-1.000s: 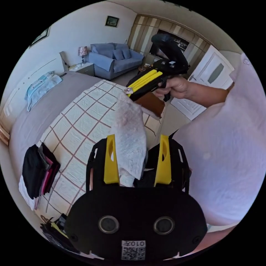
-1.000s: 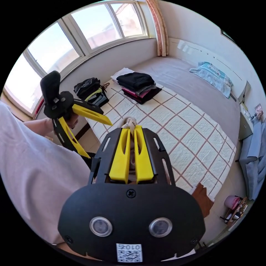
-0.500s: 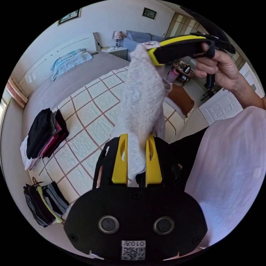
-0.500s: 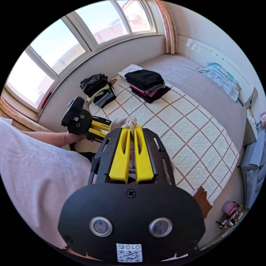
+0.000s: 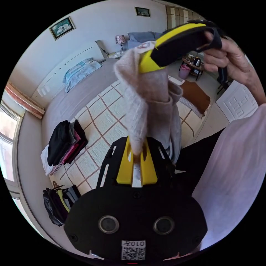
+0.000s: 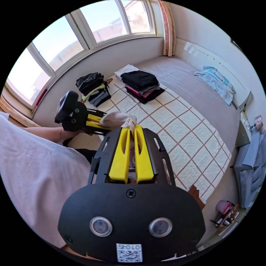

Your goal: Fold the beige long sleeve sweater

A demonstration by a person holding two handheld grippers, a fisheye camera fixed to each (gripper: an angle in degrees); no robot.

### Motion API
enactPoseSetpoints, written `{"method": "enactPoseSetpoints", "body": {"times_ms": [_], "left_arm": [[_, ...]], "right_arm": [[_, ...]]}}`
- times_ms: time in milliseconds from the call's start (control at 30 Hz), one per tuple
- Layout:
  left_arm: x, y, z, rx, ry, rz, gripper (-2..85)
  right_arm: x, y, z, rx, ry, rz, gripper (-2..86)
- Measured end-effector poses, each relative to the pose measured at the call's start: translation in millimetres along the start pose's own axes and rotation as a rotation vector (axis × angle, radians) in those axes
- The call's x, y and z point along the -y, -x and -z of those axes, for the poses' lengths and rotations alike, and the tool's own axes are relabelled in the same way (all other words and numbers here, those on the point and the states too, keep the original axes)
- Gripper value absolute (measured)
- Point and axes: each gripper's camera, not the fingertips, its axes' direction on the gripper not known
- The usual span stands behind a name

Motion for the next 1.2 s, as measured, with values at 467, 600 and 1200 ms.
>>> {"method": "enactPoseSetpoints", "body": {"times_ms": [467,600,1200], "left_arm": [[16,-13,194,0.242,-0.289,-0.067,-0.5],[23,-30,224,0.282,-0.318,-0.039,-0.5],[6,-80,276,0.229,-0.636,0.169,-0.4]], "right_arm": [[-98,0,-20,-0.058,-0.337,0.13,16.7],[-102,27,-45,0.098,-0.263,0.188,12.6],[-46,143,-102,-0.193,-0.307,0.107,22.1]]}}
